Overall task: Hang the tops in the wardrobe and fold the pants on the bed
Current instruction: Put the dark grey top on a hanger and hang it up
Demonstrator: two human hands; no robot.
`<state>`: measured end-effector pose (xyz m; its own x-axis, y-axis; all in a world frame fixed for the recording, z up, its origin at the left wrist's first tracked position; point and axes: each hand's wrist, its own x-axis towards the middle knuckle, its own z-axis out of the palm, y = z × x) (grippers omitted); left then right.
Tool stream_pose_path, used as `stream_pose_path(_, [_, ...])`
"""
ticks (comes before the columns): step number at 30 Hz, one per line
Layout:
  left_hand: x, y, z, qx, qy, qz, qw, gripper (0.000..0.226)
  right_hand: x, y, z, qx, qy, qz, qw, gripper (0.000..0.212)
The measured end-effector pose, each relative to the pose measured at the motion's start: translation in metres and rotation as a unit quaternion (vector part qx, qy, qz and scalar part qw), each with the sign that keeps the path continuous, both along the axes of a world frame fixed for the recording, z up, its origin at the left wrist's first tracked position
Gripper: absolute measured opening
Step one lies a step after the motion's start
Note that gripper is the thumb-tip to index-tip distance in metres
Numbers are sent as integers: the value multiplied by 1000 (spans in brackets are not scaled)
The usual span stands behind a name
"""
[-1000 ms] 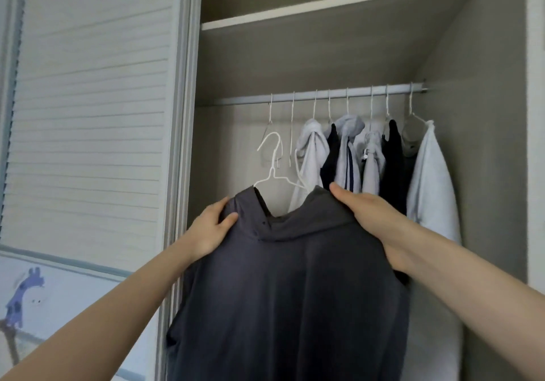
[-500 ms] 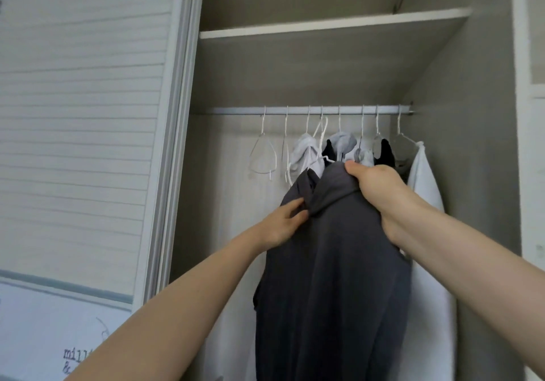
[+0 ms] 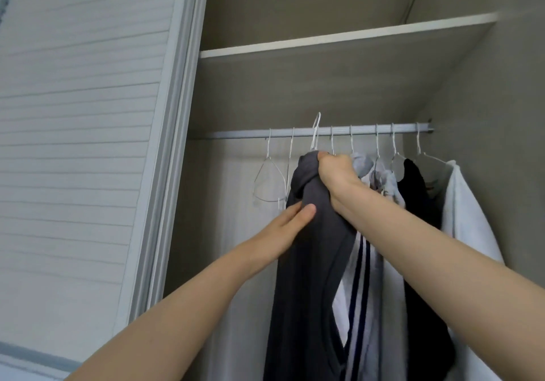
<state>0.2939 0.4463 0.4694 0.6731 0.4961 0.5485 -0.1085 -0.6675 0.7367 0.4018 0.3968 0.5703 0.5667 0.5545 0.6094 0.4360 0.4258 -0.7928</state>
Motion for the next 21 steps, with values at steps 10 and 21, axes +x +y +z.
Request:
stream_pose_path(10, [21,94,8,156,-18,219,963,72,2,103,49,58,-3,0,998,37])
stream_pose_path(21, [38,152,-21,168,-7,279,945,22,21,164,50,-36,-35,-83,995,35])
